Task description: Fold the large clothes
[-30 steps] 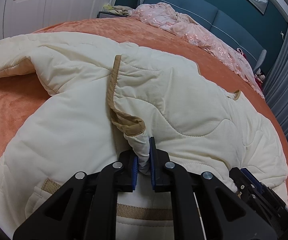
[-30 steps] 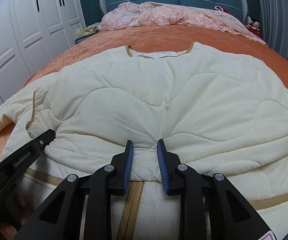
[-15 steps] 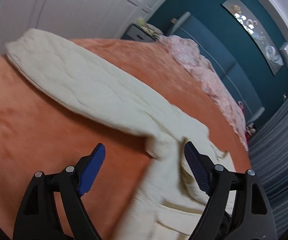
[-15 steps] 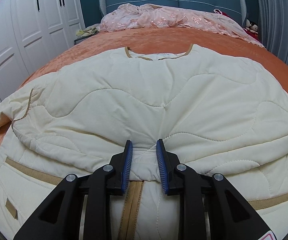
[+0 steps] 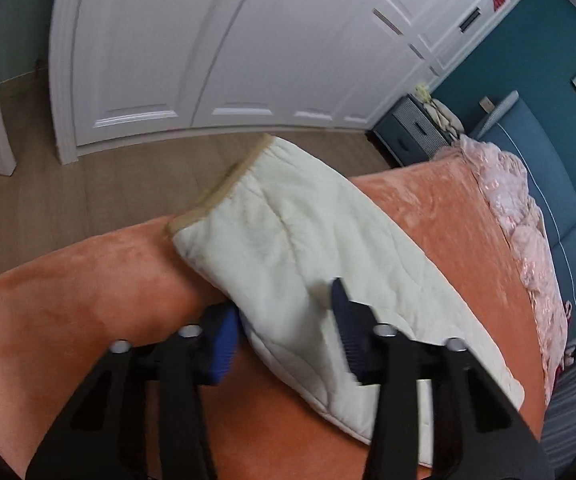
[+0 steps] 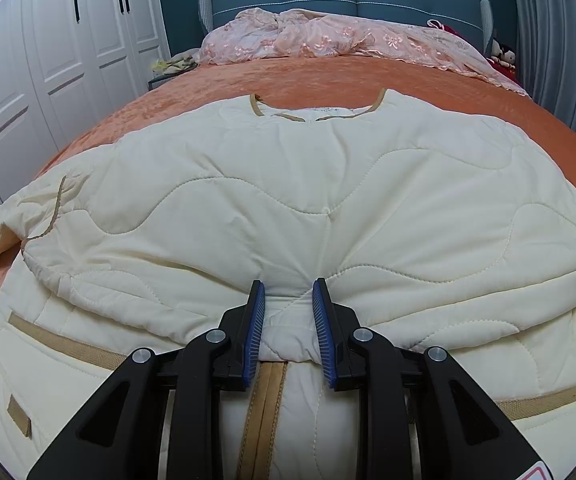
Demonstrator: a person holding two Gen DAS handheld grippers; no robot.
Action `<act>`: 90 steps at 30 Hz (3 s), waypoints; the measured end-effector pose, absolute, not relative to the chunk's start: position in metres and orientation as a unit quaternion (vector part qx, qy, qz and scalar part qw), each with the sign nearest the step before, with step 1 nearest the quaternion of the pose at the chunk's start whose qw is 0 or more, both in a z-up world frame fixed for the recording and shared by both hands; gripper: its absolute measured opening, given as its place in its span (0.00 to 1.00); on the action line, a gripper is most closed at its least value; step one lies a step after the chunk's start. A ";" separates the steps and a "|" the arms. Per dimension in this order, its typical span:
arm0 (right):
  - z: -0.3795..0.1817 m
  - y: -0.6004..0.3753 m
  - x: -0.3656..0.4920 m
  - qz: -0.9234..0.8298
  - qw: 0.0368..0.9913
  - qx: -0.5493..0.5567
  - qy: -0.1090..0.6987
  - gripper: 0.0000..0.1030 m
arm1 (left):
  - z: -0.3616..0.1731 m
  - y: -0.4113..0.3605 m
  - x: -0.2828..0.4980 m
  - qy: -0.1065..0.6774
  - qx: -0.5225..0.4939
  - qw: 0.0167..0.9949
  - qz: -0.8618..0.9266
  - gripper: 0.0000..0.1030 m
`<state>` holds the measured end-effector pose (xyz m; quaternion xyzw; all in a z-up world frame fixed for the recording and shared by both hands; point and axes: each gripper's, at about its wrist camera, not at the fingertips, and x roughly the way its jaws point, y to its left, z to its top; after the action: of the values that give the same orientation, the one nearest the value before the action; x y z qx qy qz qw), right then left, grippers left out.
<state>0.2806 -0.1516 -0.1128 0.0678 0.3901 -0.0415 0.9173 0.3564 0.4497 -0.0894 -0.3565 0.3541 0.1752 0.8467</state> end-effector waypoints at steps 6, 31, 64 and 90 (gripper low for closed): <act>-0.112 -0.153 0.280 -0.039 0.918 0.073 0.389 0.23 | -0.002 0.371 0.376 0.317 -0.268 0.907 0.073 0.07; -0.030 -0.279 0.173 -0.042 0.918 0.218 0.328 0.74 | 0.021 -0.037 0.315 0.412 -0.278 0.842 -0.209 0.87; -0.089 -0.313 0.256 -0.077 0.882 0.202 0.419 0.10 | -0.110 0.118 0.352 0.459 -0.309 0.832 -0.028 0.13; -0.015 -0.257 0.294 -0.047 0.916 0.154 0.368 0.37 | -0.013 0.018 0.374 0.418 -0.056 0.905 -0.060 0.25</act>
<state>0.2942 -0.2571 -0.0155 0.1538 0.3680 -0.0474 0.9158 0.3741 0.0184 -0.0133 -0.0555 0.4175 -0.0603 0.9050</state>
